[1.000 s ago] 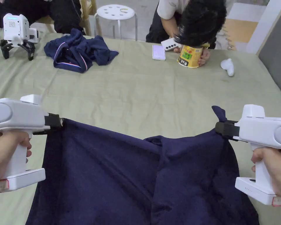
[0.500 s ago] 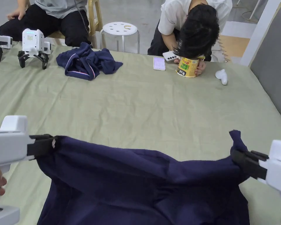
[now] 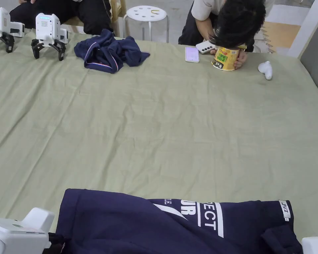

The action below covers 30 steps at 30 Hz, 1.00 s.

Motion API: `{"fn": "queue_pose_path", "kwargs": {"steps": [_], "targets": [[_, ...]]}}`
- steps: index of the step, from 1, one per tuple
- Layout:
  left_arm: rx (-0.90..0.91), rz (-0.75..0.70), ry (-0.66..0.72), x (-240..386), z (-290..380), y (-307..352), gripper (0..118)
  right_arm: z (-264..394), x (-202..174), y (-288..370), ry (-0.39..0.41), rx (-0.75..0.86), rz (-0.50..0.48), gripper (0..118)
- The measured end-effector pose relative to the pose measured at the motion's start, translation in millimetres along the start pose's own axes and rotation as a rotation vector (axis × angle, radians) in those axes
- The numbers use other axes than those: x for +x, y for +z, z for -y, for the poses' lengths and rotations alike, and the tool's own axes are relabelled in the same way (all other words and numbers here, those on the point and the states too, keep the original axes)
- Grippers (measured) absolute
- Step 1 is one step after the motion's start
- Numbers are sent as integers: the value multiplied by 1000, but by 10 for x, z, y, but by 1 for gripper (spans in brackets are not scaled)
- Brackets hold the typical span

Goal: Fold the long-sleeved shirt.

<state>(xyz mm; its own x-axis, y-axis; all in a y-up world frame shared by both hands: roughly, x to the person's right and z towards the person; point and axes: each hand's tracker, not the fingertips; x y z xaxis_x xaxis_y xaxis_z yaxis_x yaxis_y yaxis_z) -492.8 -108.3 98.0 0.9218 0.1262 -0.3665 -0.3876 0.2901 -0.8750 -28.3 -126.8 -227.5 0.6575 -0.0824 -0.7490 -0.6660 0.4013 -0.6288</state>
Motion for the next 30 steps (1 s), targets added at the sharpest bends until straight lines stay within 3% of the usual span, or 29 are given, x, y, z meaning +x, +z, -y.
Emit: {"fn": "queue_pose_path", "kwargs": {"steps": [2, 4, 5, 6, 7, 8, 9, 10, 11, 15, 21, 22, 25, 26, 27, 28, 29, 30], "targets": [[15, 1, -9, 13, -41, -22, 11, -23, -78, -44, 44, 4, 46, 6], [54, -48, -2, 26, -82, -12, 26, -79, -104, -23, 37, 6, 49, 7], [68, -80, -14, 25, -94, -17, 43, -92, -104, -26, 40, 3, 50, 8], [76, -120, -24, 22, -103, -12, 74, -101, -94, 5, 40, 0, 49, 14], [85, -155, -5, 29, -94, 17, 94, -118, -92, 42, 32, 7, 52, 24], [97, -145, 8, 5, -93, 85, 107, -137, -85, 104, 11, 34, 57, 44], [131, -129, 27, -14, -92, 200, 111, -165, -84, 200, -2, 63, 67, 79], [196, -85, 90, -33, -106, 374, 109, -157, -52, 323, -30, 101, 61, 107], [243, -90, 127, -1, -105, 530, 109, -190, -55, 429, -57, 147, 35, 118], [576, -147, 152, 293, -202, 1191, 111, -414, -70, 875, -95, 428, -95, 118], [783, -172, 212, 747, -681, 1263, 111, -951, -539, 958, -69, 704, 24, 118], [790, -225, 194, 843, -757, 1215, 108, -1029, -692, 950, -58, 732, 58, 116], [840, -302, 125, 1051, -878, 1069, 80, -1203, -908, 922, -39, 843, 154, 91], [869, -318, 113, 1110, -898, 1030, 80, -1243, -1012, 926, -29, 853, 173, 91], [873, -349, 101, 1150, -934, 972, 31, -1274, -1071, 904, -23, 889, 196, 42], [860, -378, 109, 1207, -961, 934, 7, -1302, -1128, 869, -12, 910, 260, 0], [852, -369, 107, 1230, -976, 944, 5, -1311, -1154, 883, 2, 921, 262, 0], [846, -317, 90, 1216, -964, 966, 4, -1346, -1173, 872, 14, 925, 175, 0]]}}
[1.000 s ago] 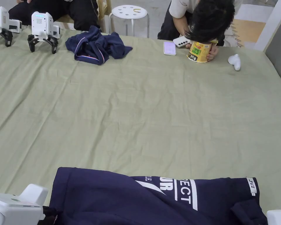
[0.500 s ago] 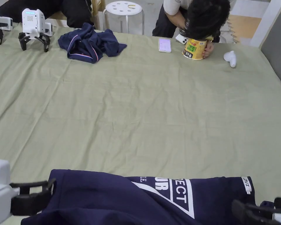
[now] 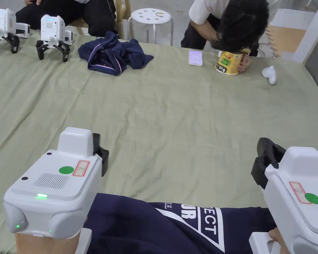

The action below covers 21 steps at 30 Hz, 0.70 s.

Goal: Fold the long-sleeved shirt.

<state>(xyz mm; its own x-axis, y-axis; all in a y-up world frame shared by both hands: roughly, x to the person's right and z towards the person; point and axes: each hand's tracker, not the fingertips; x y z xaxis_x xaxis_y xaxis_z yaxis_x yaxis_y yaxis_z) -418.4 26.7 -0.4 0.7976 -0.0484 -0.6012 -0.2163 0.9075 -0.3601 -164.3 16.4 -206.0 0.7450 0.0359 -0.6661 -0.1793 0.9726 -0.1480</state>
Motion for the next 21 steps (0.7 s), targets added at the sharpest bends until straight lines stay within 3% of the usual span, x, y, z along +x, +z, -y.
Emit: {"fn": "queue_pose_path", "kwargs": {"steps": [1, 2, 3, 4, 6, 7, 8, 12, 13, 15, 17, 19, 21], "targets": [[-8, 33, 55, -38, -12, -20, 4, -6, -23, -16, -34, 1, -23, 0], [-14, 35, 68, -48, -18, -6, 4, -10, -82, -16, -5, 1, 14, 0], [-7, 17, 47, -68, -15, 12, 4, -17, -146, -1, 79, 26, 70, 0], [-4, -4, 38, -99, -11, 23, 4, -19, -167, 3, 100, 45, 65, 0], [-24, 23, 81, -318, -14, -9, 6, -38, -181, 23, 55, 47, 26, 0], [-43, 68, 145, -480, -28, -15, 13, -42, -211, 29, 56, 46, 28, 0], [-86, 133, 214, -664, -27, -47, 27, -31, -224, 18, 62, 45, 29, 0], [-331, 375, 477, -1446, 235, -382, 100, -10, -280, 30, 61, 32, -18, 0], [-375, 483, 541, -1626, 380, -478, 109, -5, -305, 37, 61, 29, -24, 0], [-434, 691, 631, -1958, 694, -547, 111, 5, -352, 50, 65, 14, -69, 0], [-541, 745, 807, -2130, 972, -664, 111, 51, -374, 39, 69, 4, -104, 0], [-586, 632, 824, -2248, 1212, -765, 111, 65, -454, 38, 98, -8, -122, 0], [-674, 610, 821, -2284, 1411, -895, 111, 86, -489, 24, 102, -18, -138, 0]]}}
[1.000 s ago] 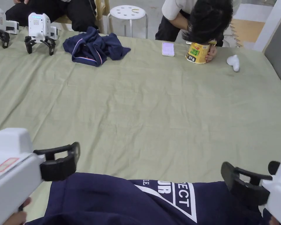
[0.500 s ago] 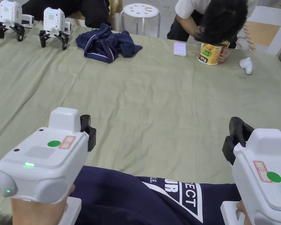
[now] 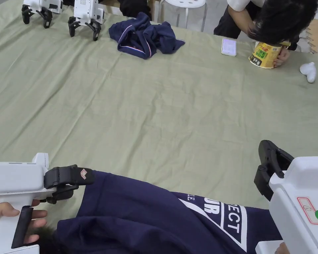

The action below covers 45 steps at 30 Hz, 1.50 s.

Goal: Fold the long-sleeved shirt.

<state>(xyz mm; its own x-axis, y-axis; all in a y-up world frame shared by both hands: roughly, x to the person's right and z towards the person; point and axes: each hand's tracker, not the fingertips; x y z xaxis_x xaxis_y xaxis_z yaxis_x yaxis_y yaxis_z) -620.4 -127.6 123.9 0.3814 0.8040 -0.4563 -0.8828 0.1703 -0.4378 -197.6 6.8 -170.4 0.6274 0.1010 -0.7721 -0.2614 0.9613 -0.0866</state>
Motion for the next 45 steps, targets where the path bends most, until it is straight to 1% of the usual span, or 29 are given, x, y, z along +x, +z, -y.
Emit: {"fn": "queue_pose_path", "kwargs": {"steps": [2, 3, 4, 5, 7, 9, 11, 13, 15, 16, 17, 18, 19, 20, 22, 23, 25, 26, 27, 28, 29, 32, 33, 35, 37, 39, 41, 43, 45], "targets": [[-50, -6, 67, -196, -28, -127, 111, -4, -54, -5, -3, -3, -12, 0], [-94, 21, 113, -286, -35, -213, 111, 3, -59, -12, 0, -6, -20, 0], [-93, 104, 108, -303, -11, -242, 111, 6, -74, -21, 10, -8, -28, 0], [-53, 189, 67, -278, -20, -211, 111, 10, -95, -31, 18, -7, -34, 0], [-120, 196, 121, -304, -68, -370, 112, 8, -104, -44, 32, -15, -44, 0], [-138, 254, 98, -215, -13, -451, 112, 0, -110, -54, 31, -16, -45, 0], [-184, 251, 53, -116, 7, -572, 112, 1, -87, -52, 16, -16, -52, 0], [-211, 247, 41, -26, 39, -645, 112, -3, -73, -44, 9, -16, -50, 0], [-264, 269, 89, 29, 39, -741, 111, 5, -61, -36, 7, -19, -50, 0], [-303, 298, 111, -2, 39, -773, 107, 11, -53, -26, 9, -22, -49, 0], [-331, 295, 118, 7, 42, -818, 88, 20, -43, -14, 10, -22, -48, 0], [-351, 242, 117, 14, 74, -868, 29, 29, -32, 2, 9, -23, -44, 0], [-368, 111, 67, 48, 128, -993, 16, 46, -11, 14, 7, -23, -45, 0], [-359, 15, 40, 30, 169, -1020, 16, 57, 3, 22, 7, -25, -43, 0], [-321, 174, 51, 31, 149, -961, 16, 66, 38, 46, 4, -26, -34, 0], [-303, 133, 69, 64, 129, -947, 16, 79, 69, 65, 3, -27, -28, 0], [-260, 38, -21, 162, 72, -800, 15, 86, 124, 89, -6, -27, -19, 0], [-226, 36, -43, 202, 15, -712, 15, 84, 152, 91, -11, -30, -17, 0], [-200, 34, -14, 213, -78, -604, 14, 80, 170, 95, -13, -29, -9, 0], [-164, 83, -10, 222, -165, -466, 14, 77, 189, 98, -13, -27, -2, 0], [-132, 94, -12, 246, -239, -355, 14, 71, 210, 94, -15, -26, 0, 0], [-81, 54, -50, 292, -446, -73, 14, 54, 254, 83, -23, -22, 7, 0], [-41, 2, -73, 292, -537, 29, 14, 48, 267, 82, -20, -20, 8, 0], [1, -28, -44, 257, -707, 222, 14, 44, 291, 85, -21, -16, 16, 0], [50, -86, -67, 248, -861, 418, 14, 45, 327, 88, -27, -16, 19, 0], [101, -136, -47, 230, -974, 614, 14, 54, 362, 93, -31, -15, 28, 0], [134, -164, -58, 259, -1040, 791, 14, 63, 399, 95, -38, -17, 34, 0], [160, -201, -38, 288, -1062, 916, 14, 77, 432, 97, -44, -19, 44, 0], [147, -211, -60, 429, -988, 933, 14, 91, 458, 101, -51, -19, 52, 0]]}}
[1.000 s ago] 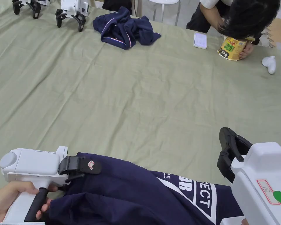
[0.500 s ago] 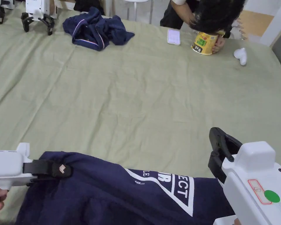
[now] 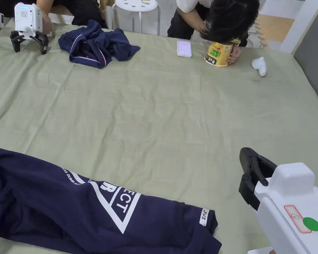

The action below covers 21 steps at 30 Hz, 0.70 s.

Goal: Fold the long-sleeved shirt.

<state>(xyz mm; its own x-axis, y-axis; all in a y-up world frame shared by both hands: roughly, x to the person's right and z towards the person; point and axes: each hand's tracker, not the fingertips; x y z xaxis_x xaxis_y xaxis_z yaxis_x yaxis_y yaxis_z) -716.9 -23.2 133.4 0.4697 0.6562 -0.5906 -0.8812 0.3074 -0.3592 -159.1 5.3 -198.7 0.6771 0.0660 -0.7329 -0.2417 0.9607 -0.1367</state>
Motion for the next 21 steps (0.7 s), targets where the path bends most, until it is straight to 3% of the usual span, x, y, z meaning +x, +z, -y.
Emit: {"fn": "queue_pose_path", "kwargs": {"steps": [4, 9, 13, 21], "targets": [[7, 24, -105, 488, 299, -42, 14, 31, 40, 11, -7, 0, 12, 0], [-90, 190, -223, 1355, 782, -389, 14, 78, 90, 44, -19, -5, 16, 0], [-207, 297, -257, 1833, 1160, -945, 14, 105, 128, 115, -6, 1, 26, 0], [-362, 261, -229, 2419, 2008, -2447, 14, 102, 316, 268, -16, -20, 93, 0]]}}
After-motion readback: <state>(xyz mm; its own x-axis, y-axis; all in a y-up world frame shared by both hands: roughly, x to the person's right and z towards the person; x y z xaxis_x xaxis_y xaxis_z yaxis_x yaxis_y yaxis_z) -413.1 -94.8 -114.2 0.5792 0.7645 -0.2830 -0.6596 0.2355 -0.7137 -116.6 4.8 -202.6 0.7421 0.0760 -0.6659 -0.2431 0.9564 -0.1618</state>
